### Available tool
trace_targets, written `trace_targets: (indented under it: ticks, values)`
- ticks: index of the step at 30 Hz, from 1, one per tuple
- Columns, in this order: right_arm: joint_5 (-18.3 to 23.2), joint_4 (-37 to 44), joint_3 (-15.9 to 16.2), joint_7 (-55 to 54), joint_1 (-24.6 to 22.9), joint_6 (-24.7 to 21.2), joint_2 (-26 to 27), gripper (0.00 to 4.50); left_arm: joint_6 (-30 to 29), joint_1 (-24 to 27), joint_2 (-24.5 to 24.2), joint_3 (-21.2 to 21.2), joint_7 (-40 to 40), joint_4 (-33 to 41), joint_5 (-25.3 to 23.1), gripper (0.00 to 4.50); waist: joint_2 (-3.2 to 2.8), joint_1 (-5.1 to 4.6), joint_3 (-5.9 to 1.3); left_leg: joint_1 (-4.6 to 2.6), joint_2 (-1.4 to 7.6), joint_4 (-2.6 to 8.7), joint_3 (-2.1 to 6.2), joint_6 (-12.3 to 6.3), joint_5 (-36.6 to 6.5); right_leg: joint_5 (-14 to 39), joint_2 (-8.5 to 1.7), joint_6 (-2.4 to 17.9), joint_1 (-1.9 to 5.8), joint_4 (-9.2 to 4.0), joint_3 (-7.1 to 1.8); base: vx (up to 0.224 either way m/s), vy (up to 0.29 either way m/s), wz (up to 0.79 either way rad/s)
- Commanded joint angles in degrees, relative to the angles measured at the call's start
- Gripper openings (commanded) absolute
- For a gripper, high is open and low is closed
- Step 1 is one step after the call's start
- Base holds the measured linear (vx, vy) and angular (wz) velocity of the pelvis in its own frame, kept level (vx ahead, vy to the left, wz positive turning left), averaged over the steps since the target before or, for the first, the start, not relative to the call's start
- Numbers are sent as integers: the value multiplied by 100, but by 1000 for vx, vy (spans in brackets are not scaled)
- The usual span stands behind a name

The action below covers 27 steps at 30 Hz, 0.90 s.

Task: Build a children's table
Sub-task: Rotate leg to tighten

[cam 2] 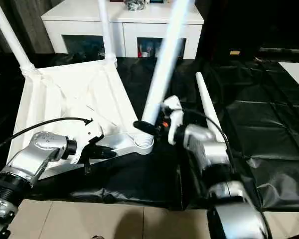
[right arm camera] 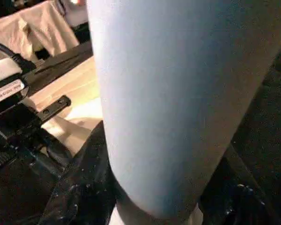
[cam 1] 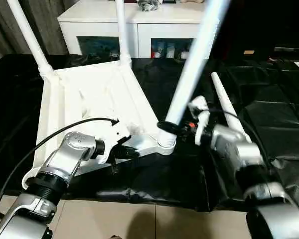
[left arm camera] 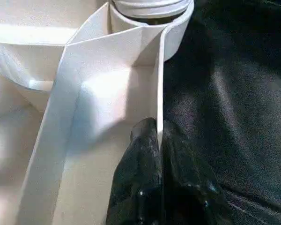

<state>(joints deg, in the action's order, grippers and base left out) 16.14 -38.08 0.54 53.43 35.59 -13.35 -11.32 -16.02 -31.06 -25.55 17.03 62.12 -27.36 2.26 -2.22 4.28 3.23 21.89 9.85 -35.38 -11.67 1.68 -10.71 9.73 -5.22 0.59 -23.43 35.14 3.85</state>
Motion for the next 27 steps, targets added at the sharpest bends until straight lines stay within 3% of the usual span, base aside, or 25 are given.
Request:
trace_targets:
  ticks: [1,4,6,10,12,15,17,19,21,22,23,24,25,27]
  values:
    - [-85,145,54,-148,-262,-11,-2,187,-6,98,39,-83,-53,-67,33,0,-35,-2,-367,-152,361,579,222,213,-2039,1701,-391,1285,201,-442,-282,0,0,0]
    - [-188,641,202,-253,-740,176,33,187,-6,102,59,-100,-90,-79,35,0,-85,16,-393,-153,355,585,217,169,-1877,1400,-379,1275,208,-437,-279,0,0,0]
    - [-309,767,303,-308,-869,283,4,187,-5,107,65,-103,-103,-77,34,0,-65,15,-393,-140,346,582,211,139,-1846,1374,-385,1285,220,-439,-279,0,0,0]
    - [-505,1163,544,-280,-1103,298,-41,187,-3,121,90,-99,-144,-68,37,0,-85,17,-375,-157,353,598,222,166,-2033,1769,-386,1194,202,-485,-282,0,0,0]
    - [-662,1515,788,-263,-1263,218,-116,187,-13,135,118,-99,-173,-45,31,0,-42,31,-378,-158,355,609,220,148,-1947,1722,-374,1127,210,-486,-287,0,0,0]
    - [-747,1678,928,-257,-1319,167,-146,187,-15,143,129,-99,-179,-35,29,0,-58,47,-375,-157,347,607,210,112,-1895,1731,-379,1104,201,-492,-294,0,0,0]
    - [-803,1774,1063,-212,-1304,84,-183,187,-21,147,149,-95,-203,-22,22,0,28,48,-368,-159,348,607,204,59,-1854,1895,-396,1081,208,-511,-302,0,0,0]
    - [-840,1766,1133,-170,-1252,35,-201,187,-24,153,162,-92,-222,-9,18,0,1,49,-350,-178,350,623,214,78,-1917,2144,-399,1017,195,-533,-307,0,0,0]
    - [-884,1746,1225,-85,-1180,-60,-227,187,-26,177,169,-89,-236,19,12,0,13,45,-354,-188,353,628,218,100,-1949,2190,-400,989,196,-537,-311,0,0,0]
    - [-906,1740,1276,-34,-1143,-120,-243,187,-26,192,172,-87,-242,37,7,0,62,43,-353,-178,353,628,226,85,-1903,2207,-402,982,207,-522,-311,0,0,0]
    - [-909,1746,1310,-5,-1108,-205,-256,187,-32,210,178,-87,-249,59,2,0,39,46,-351,-185,357,633,225,93,-1912,2217,-399,984,198,-525,-312,0,0,0]
    - [-893,1729,1335,44,-1060,-344,-275,187,-43,227,183,-82,-255,85,-4,0,73,35,-351,-182,361,636,225,91,-1899,2213,-402,987,206,-515,-315,0,0,0]
    - [-887,1711,1357,87,-1025,-441,-295,187,-50,237,186,-79,-258,100,-7,0,56,36,-350,-190,364,635,217,96,-1872,2159,-398,983,189,-527,-323,0,0,0]
    - [-916,1668,1423,177,-976,-525,-350,187,-61,249,193,-73,-265,119,-11,0,81,30,-354,-188,360,637,212,108,-1860,2077,-389,987,196,-520,-320,0,0,0]
